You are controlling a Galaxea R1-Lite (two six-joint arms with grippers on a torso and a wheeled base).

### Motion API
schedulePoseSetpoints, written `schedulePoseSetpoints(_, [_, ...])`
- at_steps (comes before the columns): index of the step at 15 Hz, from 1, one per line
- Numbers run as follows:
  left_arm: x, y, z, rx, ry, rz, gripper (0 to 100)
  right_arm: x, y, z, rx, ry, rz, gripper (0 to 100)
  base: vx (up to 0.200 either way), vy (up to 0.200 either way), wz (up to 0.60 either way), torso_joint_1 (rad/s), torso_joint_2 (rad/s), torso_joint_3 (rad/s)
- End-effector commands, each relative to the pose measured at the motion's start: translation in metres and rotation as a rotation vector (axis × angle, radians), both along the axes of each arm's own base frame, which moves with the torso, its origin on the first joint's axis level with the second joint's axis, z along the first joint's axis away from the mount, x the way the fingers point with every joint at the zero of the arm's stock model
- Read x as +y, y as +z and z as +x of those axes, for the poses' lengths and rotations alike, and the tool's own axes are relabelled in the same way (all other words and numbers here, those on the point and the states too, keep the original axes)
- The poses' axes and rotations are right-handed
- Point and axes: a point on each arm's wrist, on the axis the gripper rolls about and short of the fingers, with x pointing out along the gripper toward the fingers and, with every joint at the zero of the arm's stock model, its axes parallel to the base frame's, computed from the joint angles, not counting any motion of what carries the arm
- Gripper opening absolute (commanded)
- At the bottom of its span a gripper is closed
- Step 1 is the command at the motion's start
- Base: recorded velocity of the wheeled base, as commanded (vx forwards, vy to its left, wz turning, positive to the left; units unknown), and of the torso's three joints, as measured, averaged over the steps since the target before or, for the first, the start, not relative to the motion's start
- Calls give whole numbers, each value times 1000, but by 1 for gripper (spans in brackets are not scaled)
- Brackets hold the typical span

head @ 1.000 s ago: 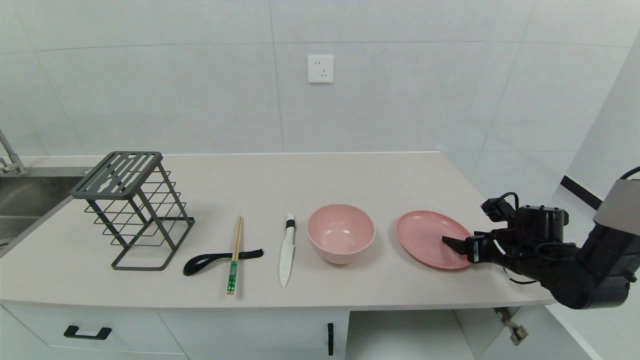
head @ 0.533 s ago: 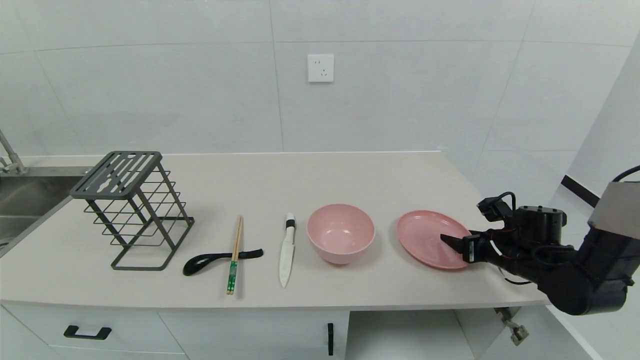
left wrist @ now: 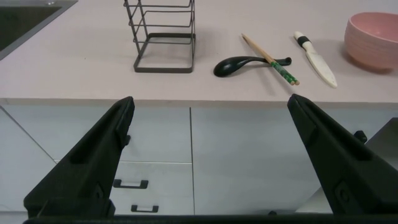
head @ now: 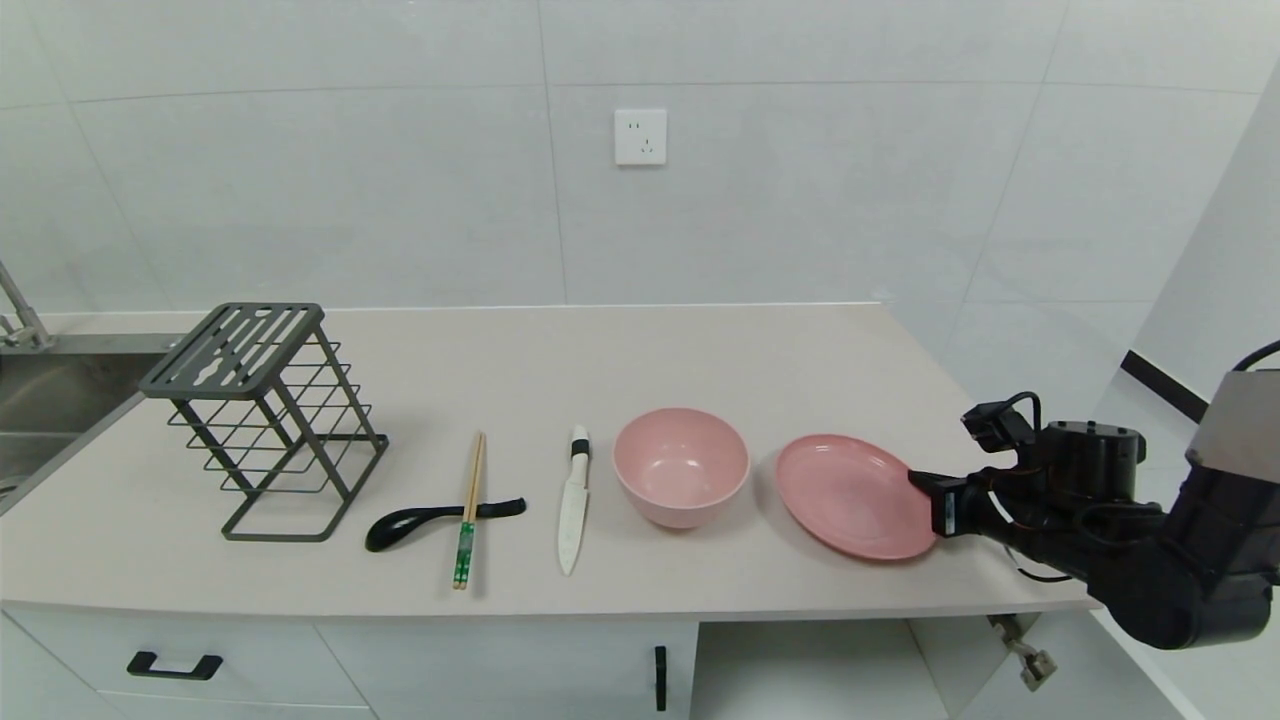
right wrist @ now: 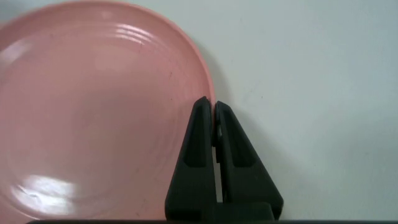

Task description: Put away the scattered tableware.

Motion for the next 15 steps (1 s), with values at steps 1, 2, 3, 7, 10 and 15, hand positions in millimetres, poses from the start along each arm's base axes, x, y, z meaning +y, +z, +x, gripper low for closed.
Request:
schedulePoseSetpoints(1, [0,0,0,1,0,0,100,0,10,3,-42,0,2,0,0,0,0,0,0,0])
schedulePoseSetpoints(2, [0,0,0,1,0,0,100,1,16,3,-72,-1,9,0,0,0,0,0,0,0])
schedulePoseSetpoints(3, [0,0,0,1,0,0,100,1,19,3,-87,-3,16,0,0,0,0,0,0,0])
schedulePoseSetpoints(7, [0,0,0,1,0,0,100,-1,26,7,-123,-21,28,0,0,0,0,0,0,0])
schedulePoseSetpoints(10, [0,0,0,0,1,0,100,-2,23,4,-102,-31,42,0,0,0,0,0,0,0])
schedulePoseSetpoints(15, [0,0,0,0,3,0,100,-2,22,3,-97,-30,43,0,0,0,0,0,0,0])
